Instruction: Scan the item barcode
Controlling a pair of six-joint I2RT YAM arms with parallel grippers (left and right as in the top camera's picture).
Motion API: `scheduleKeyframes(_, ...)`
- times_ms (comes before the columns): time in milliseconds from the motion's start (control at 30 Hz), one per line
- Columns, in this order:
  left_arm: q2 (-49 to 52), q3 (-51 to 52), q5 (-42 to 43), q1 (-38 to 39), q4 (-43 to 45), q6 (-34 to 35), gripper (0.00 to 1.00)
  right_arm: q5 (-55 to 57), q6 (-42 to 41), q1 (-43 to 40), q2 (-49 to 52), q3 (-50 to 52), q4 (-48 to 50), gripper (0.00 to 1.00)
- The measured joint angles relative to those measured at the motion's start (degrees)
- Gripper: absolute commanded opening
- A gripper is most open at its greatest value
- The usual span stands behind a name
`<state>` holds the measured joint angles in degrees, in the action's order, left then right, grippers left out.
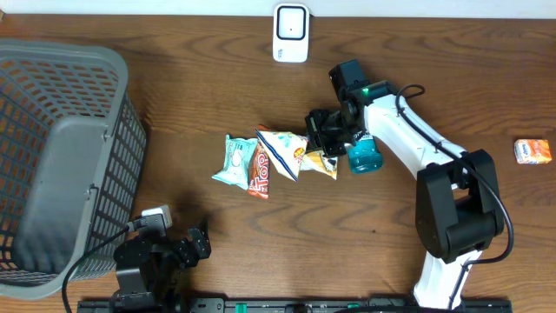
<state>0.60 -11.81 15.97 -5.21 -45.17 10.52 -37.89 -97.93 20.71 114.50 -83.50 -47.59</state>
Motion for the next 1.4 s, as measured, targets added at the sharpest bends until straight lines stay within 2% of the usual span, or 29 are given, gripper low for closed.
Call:
scheduleKeyframes(200, 0.0, 0.0, 0.0, 0.0, 0.0, 0.0, 0.98, -2.4, 1.7, 0.0, 0.0, 0.0, -2.3, 0.02)
scheduleKeyframes(333, 0.0, 0.0, 0.0, 0.0, 0.0, 0.0, 0.98, -11.6, 7.2, 0.0, 0.0, 0.0, -4.2, 0.01)
scheduleKeyframes(467, 0.0, 0.0, 0.0, 0.0, 0.0, 0.0, 0.98, -19.6, 8.7, 0.0, 0.0, 0.0, -11.7, 0.02)
scheduleKeyframes(567, 0.0, 0.0, 0.0, 0.0, 0.0, 0.0, 0.98, -24.1, 4.4, -0.5, 0.0, 0.0, -17.4, 0.01)
scheduleKeyframes(733, 0.0, 0.0, 0.0, 0.0, 0.0, 0.0, 0.98, -24.3, -8.3, -2.3, 0.0, 0.0, -13.8, 0.01)
scheduleKeyframes(867, 0.0, 0.0, 0.0, 0.0, 0.0, 0.0, 0.98, -22.4, -14.2, -3.7, 0.0, 0.0, -15.0, 0.02)
scheduleKeyframes(1400, 0.0, 0.0, 0.0, 0.0, 0.0, 0.0, 0.98, -18.0, -17.9, -3.8, 0.0, 0.0, -20.9, 0.02)
